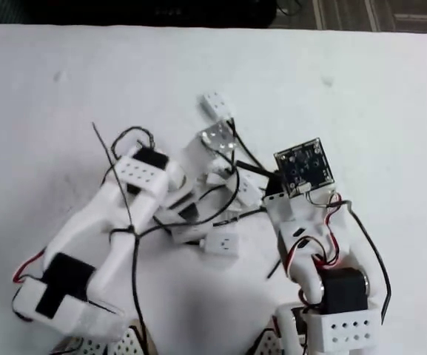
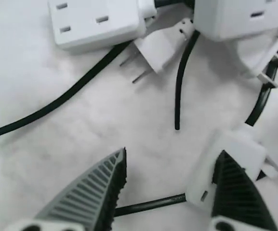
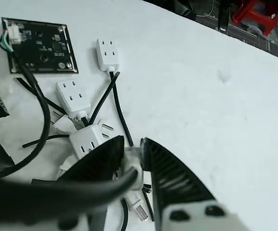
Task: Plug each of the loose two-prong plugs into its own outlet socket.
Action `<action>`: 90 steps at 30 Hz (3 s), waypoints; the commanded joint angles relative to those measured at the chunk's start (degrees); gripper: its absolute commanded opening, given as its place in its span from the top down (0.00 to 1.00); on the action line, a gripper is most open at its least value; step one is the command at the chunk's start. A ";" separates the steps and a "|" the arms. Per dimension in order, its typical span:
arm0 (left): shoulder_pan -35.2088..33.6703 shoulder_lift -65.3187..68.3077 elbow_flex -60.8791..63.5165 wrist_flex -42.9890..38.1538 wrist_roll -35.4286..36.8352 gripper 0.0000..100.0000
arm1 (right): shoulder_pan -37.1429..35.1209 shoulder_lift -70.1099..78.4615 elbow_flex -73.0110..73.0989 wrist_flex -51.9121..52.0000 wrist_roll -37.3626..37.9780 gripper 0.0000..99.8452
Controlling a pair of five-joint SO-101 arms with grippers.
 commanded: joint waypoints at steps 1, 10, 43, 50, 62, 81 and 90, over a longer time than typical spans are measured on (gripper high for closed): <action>1.45 5.05 -4.13 4.13 -0.53 0.70 | 0.40 -0.31 -0.79 -1.36 0.18 0.98; -1.98 7.69 -14.51 13.27 -1.67 0.72 | 0.40 -0.31 -0.79 -1.36 0.18 0.98; -1.63 8.66 -17.05 24.97 -8.09 0.65 | 0.40 -0.31 -0.79 -1.36 0.18 0.98; 1.45 18.24 -17.58 19.96 -0.53 0.69 | 0.40 -0.31 -0.79 -1.36 0.18 0.98; 1.19 14.37 -19.78 18.90 1.14 0.97 | 0.40 -0.31 -0.79 -1.36 0.18 0.98; -8.84 -4.00 -8.26 18.99 4.40 0.98 | 0.31 -0.31 -0.79 -1.36 0.26 0.98; -9.01 -16.48 9.41 13.71 4.57 0.98 | 0.04 -0.31 -0.79 -1.19 0.26 0.98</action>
